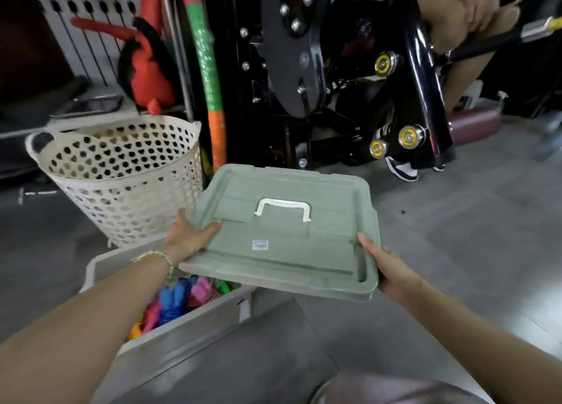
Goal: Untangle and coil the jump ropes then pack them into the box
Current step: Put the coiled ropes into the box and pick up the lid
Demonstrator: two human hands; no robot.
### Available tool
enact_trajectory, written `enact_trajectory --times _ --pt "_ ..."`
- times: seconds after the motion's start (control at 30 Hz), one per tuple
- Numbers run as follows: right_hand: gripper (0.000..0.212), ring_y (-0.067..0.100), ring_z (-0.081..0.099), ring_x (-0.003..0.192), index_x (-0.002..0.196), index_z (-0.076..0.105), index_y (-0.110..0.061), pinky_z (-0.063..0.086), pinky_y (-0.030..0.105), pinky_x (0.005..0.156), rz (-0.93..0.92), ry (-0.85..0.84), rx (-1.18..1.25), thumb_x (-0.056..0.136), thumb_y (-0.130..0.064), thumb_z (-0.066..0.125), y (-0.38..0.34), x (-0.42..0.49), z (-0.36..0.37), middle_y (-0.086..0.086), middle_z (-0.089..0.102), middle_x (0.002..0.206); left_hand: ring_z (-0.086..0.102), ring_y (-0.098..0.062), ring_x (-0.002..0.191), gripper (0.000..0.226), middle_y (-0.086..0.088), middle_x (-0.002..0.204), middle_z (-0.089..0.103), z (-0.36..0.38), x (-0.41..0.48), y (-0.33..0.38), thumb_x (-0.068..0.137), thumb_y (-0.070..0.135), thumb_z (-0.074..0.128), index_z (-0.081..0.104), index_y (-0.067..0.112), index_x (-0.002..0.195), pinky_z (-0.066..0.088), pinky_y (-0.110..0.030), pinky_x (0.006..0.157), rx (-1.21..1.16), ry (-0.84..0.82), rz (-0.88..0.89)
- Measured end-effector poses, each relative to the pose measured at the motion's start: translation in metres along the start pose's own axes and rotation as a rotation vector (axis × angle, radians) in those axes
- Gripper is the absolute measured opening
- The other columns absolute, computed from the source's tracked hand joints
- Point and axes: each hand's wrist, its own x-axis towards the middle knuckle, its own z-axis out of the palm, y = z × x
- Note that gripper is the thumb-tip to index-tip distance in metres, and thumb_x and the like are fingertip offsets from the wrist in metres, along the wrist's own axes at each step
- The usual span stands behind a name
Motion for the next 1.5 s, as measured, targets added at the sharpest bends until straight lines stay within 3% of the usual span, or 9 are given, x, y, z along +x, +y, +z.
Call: enact_trajectory --times 0.07,0.23,0.33,0.73,0.93,1.13,1.27,1.37,1.5 --pt "0.026 0.017 0.072 0.078 0.106 0.065 -0.009 0.057 0.027 0.057 -0.005 -0.081 -0.065 0.086 -0.026 0.064 -0.007 0.003 0.039 0.005 0.075 0.091 0.059 -0.028 0.098 0.058 -0.012 0.117 0.059 -0.041 -0.005 -0.026 0.086 0.045 0.063 0.047 0.002 0.123 0.049 -0.032 0.081 -0.045 0.027 -0.065" --pt "0.036 0.023 0.067 0.089 0.109 0.059 -0.022 0.056 0.034 0.066 -0.019 -0.159 -0.297 0.079 -0.034 0.073 -0.003 0.035 0.141 0.004 0.070 0.101 0.066 -0.031 0.091 0.058 -0.015 0.103 0.070 -0.126 -0.007 -0.101 0.085 0.055 0.060 0.068 0.002 0.106 0.052 -0.037 0.086 -0.064 0.190 -0.252" --pt "0.034 0.028 0.064 0.092 0.104 0.062 -0.019 0.053 0.044 0.084 -0.043 -0.125 -0.397 0.079 -0.038 0.073 0.028 0.056 0.191 0.008 0.068 0.107 0.062 -0.031 0.091 0.061 -0.013 0.103 0.066 -0.139 -0.008 -0.151 0.086 0.057 0.056 0.062 0.000 0.107 0.048 -0.033 0.081 0.001 0.223 -0.365" --pt "0.056 0.031 0.052 0.118 0.130 0.054 -0.018 0.040 0.032 0.088 -0.010 -0.097 -0.827 0.086 -0.052 0.057 0.132 0.130 0.223 0.008 0.059 0.128 0.059 -0.033 0.095 0.047 -0.011 0.108 0.056 -0.074 -0.007 -0.259 0.092 0.054 0.042 0.051 0.009 0.104 0.044 -0.036 0.077 0.247 0.327 -0.523" --pt "0.063 0.033 0.049 0.121 0.133 0.050 -0.014 0.041 0.039 0.098 0.006 -0.079 -0.832 0.084 -0.054 0.058 0.146 0.152 0.238 0.011 0.055 0.132 0.056 -0.035 0.104 0.046 -0.016 0.116 0.058 -0.066 0.005 -0.264 0.092 0.051 0.046 0.041 0.009 0.111 0.044 -0.038 0.080 -0.003 0.352 -0.553" --pt "0.122 0.028 0.022 0.141 0.148 0.023 -0.026 0.016 0.050 0.114 0.304 -0.062 -0.715 0.048 -0.087 0.058 0.154 0.155 0.230 0.003 0.024 0.155 0.040 -0.039 0.127 0.094 -0.018 0.143 0.035 -0.070 0.013 -0.271 0.080 0.061 0.060 0.013 0.018 0.149 0.036 -0.045 0.106 -0.356 0.325 -0.784" --pt "0.108 0.026 0.025 0.140 0.147 0.028 -0.022 0.018 0.045 0.113 0.340 -0.123 -0.697 0.061 -0.078 0.060 0.154 0.160 0.230 0.003 0.027 0.153 0.051 -0.034 0.119 0.093 -0.015 0.138 0.047 -0.071 0.016 -0.277 0.082 0.058 0.061 0.019 0.007 0.148 0.042 -0.037 0.094 -0.435 0.283 -0.803" --pt "0.086 0.030 0.054 0.110 0.126 0.054 -0.008 0.043 0.038 0.092 0.044 0.118 -0.731 0.063 -0.063 0.073 0.161 0.159 0.231 0.013 0.058 0.124 0.050 -0.034 0.121 0.098 -0.014 0.140 0.046 -0.070 0.018 -0.281 0.080 0.060 0.061 0.017 0.007 0.149 0.040 -0.037 0.098 -0.455 0.276 -0.805" --pt "0.062 0.022 0.063 0.092 0.113 0.064 -0.013 0.051 0.033 0.080 -0.219 0.167 -0.749 0.066 -0.051 0.078 0.164 0.155 0.230 -0.001 0.068 0.099 0.054 -0.034 0.114 0.097 -0.015 0.136 0.049 -0.070 0.016 -0.279 0.080 0.060 0.062 0.018 0.007 0.149 0.045 -0.038 0.094 -0.474 0.279 -0.786"
